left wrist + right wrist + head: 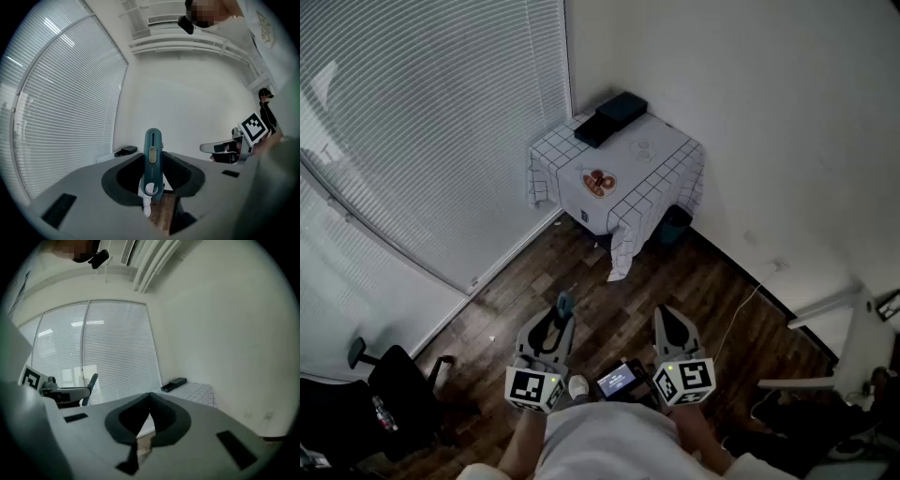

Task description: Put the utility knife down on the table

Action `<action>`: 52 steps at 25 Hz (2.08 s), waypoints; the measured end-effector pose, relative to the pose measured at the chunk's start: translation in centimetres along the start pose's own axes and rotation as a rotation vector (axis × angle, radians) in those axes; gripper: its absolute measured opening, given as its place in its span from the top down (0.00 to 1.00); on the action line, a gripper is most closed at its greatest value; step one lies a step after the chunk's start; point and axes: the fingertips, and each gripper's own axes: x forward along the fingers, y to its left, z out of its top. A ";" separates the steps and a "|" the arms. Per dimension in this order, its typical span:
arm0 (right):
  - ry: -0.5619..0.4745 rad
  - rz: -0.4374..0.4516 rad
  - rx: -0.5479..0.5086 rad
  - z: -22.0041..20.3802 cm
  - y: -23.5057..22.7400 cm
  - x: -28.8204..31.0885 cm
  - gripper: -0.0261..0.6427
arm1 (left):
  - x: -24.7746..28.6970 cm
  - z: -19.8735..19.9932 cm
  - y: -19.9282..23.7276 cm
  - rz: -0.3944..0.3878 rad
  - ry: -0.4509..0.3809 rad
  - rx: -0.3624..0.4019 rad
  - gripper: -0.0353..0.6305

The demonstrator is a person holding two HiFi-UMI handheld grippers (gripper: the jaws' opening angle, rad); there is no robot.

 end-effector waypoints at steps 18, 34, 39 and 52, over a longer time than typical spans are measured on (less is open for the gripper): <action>-0.022 -0.058 0.018 0.4 -5.2 -5.3 0.95 | 2.2 1.3 -7.2 -0.078 -0.021 0.063 0.74; 0.016 -0.065 0.006 0.3 -7.7 -2.7 0.95 | 5.3 1.3 -5.4 -0.063 -0.029 0.039 0.74; 0.011 -0.081 -0.015 1.1 -8.9 0.0 0.95 | 9.0 1.6 -4.1 -0.090 -0.042 0.049 0.74; -0.012 -0.132 -0.023 3.7 -11.7 10.0 0.95 | 18.3 2.2 2.3 -0.121 -0.016 0.039 0.74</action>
